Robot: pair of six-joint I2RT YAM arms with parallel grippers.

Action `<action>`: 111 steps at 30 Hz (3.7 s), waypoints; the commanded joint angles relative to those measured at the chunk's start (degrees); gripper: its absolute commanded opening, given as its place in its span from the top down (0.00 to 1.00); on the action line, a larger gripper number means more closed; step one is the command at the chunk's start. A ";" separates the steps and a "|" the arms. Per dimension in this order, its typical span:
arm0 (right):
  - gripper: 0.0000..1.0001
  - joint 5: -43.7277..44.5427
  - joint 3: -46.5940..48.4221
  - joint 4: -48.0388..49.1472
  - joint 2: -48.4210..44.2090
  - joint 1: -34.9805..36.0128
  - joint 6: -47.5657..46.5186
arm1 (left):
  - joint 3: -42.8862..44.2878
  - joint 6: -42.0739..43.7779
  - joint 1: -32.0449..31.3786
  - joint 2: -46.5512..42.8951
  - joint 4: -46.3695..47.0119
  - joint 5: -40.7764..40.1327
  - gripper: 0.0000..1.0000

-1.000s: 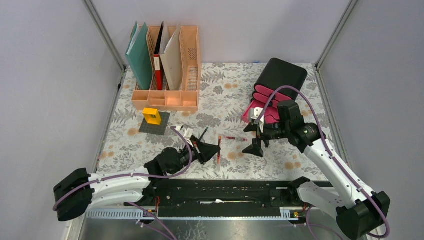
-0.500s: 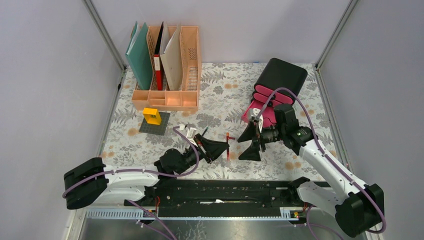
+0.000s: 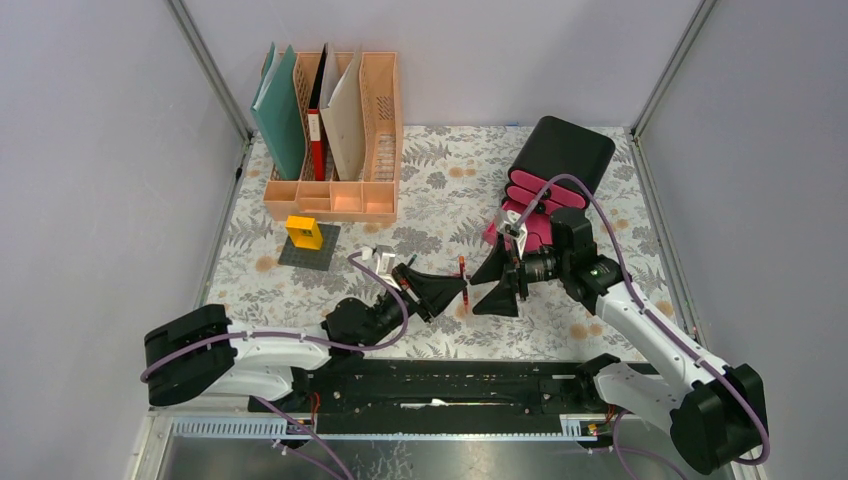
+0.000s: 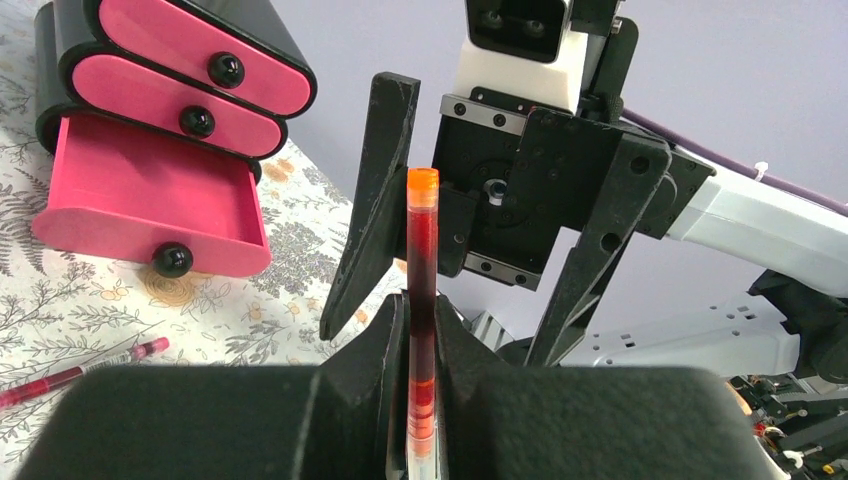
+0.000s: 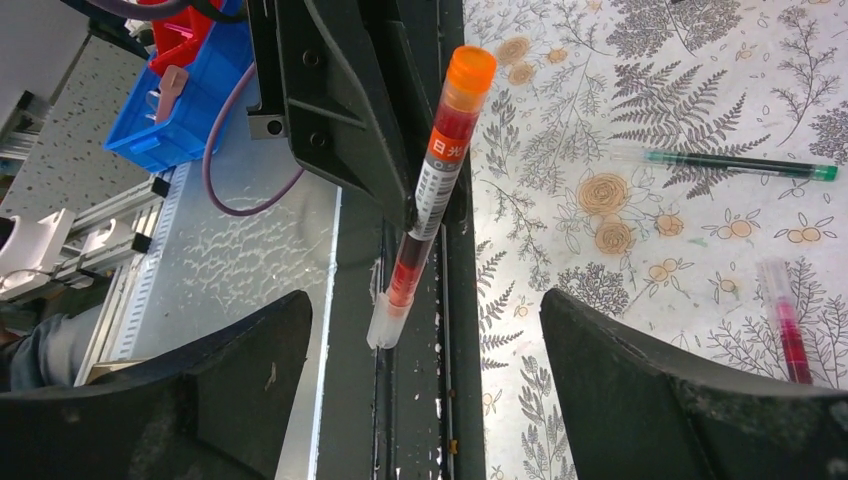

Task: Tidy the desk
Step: Place the stationery in the drawer, then pick up the stationery from the center of the board.

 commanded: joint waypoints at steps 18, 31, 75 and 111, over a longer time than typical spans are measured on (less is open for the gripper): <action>1.00 -2.61 -0.91 8.07 1.31 -0.25 7.25 | 4.52 0.31 -1.25 5.45 8.73 -2.37 0.74; 1.00 12.73 6.51 -14.79 0.80 -0.26 -18.22 | 1.79 4.97 -1.18 -11.93 -14.21 -6.73 0.01; 0.98 79.58 1.82 8.10 12.47 -0.32 -26.04 | -1.98 7.69 -1.09 -23.32 -32.60 -13.68 0.01; 0.17 70.93 8.37 -5.03 14.74 -0.59 -30.24 | -2.63 8.34 -1.01 -24.06 -35.90 -14.44 0.01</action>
